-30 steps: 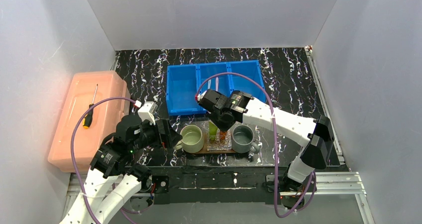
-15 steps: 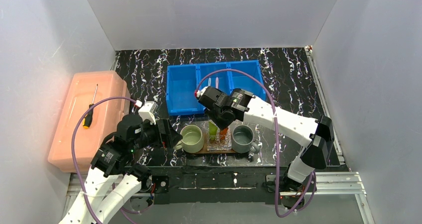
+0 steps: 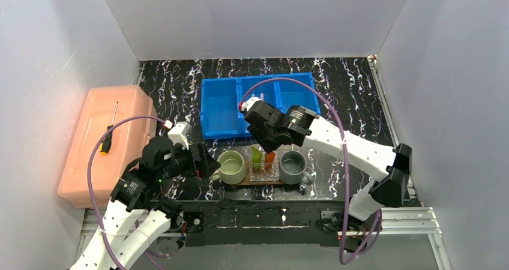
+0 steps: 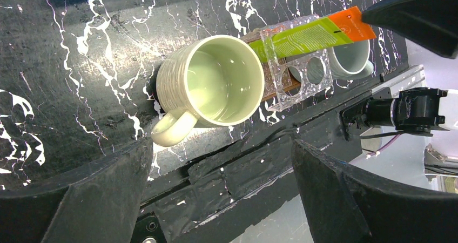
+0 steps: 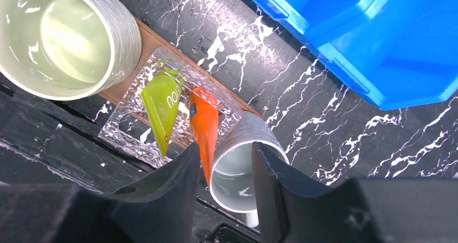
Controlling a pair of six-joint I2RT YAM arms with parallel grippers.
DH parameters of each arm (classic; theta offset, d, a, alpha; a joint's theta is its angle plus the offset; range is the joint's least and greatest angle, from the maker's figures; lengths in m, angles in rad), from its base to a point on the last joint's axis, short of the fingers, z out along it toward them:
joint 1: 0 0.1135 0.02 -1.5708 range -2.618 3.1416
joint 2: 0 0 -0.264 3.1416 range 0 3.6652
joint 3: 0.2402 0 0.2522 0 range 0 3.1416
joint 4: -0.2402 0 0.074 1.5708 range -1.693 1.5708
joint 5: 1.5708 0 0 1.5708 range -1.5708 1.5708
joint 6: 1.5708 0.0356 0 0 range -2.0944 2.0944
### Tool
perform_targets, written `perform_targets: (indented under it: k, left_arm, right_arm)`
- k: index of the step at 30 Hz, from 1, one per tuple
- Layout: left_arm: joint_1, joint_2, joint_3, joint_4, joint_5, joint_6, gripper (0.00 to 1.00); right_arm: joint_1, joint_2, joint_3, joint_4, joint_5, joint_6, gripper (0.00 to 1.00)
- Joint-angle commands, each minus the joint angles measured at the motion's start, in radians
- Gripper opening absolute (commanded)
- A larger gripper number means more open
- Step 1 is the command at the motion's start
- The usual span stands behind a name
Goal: Prepare toiletry sets of a toothbrush and toothpaste on the tray
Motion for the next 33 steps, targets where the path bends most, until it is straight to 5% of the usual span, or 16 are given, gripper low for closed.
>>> perform_targets:
  k: [1,33]
  left_arm:
    - [0.000,0.011,-0.001,-0.002,-0.004,0.011,0.99]
    - [0.000,0.052,0.001,-0.008,-0.015,0.006,0.99]
  right_arm:
    - [-0.006,-0.087,0.015,0.040,0.054,-0.007,0.49]
    - [-0.010,-0.413,-0.329,0.051,0.057,0.129,0.53]
